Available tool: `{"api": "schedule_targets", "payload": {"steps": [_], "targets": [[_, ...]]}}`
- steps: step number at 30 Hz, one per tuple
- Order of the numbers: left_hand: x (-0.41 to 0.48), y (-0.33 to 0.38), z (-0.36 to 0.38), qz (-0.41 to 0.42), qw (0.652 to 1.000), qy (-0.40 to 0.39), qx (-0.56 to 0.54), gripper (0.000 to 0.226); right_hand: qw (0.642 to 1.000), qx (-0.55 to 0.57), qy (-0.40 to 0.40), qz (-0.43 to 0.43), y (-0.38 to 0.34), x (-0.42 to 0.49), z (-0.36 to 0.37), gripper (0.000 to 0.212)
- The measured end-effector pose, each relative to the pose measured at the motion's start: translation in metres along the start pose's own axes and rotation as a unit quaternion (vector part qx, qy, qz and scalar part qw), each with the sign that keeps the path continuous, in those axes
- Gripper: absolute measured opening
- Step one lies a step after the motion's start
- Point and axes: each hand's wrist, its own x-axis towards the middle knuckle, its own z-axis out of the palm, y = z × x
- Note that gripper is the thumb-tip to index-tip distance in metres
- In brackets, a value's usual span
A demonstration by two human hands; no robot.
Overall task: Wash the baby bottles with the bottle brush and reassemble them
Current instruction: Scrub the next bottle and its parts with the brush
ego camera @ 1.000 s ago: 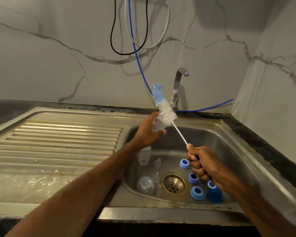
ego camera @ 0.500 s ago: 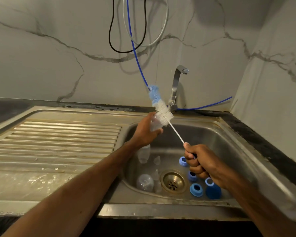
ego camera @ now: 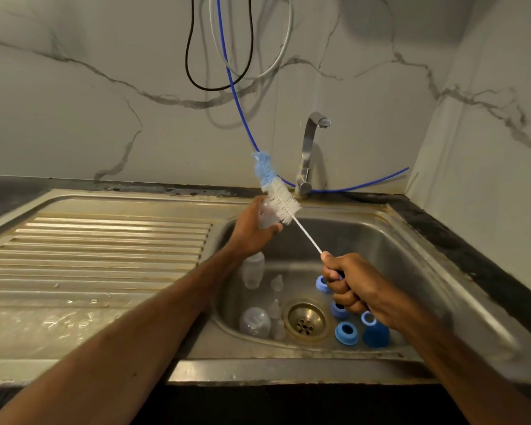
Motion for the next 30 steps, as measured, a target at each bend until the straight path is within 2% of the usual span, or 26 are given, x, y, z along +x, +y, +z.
{"api": "schedule_targets", "payload": {"steps": [7,10,16,22,28,30], "targets": [[-0.007,0.011,0.017,0.051,0.997,-0.058,0.023,0.081,0.999,0.024,0.045,-0.013,-0.004,0.003,-0.003,0.049],[-0.005,0.017,0.017,0.058,0.997,-0.04,-0.007,0.073,0.998,0.031,0.049,-0.022,-0.003,0.003,-0.004,0.049],[0.003,-0.008,-0.008,0.003,0.999,0.007,-0.044,0.06,1.0,-0.013,0.013,-0.015,0.002,0.003,-0.003,0.048],[-0.004,0.014,0.015,0.07,0.996,-0.058,0.0,0.072,0.998,0.027,0.055,-0.033,-0.002,0.007,-0.006,0.049],[0.0,0.003,-0.001,0.014,0.997,0.006,-0.071,0.062,1.0,0.002,0.005,-0.004,0.005,0.003,-0.006,0.051],[0.0,0.0,-0.004,0.01,0.998,0.002,-0.063,0.063,1.0,-0.004,0.003,-0.001,0.004,0.003,-0.005,0.05]]}}
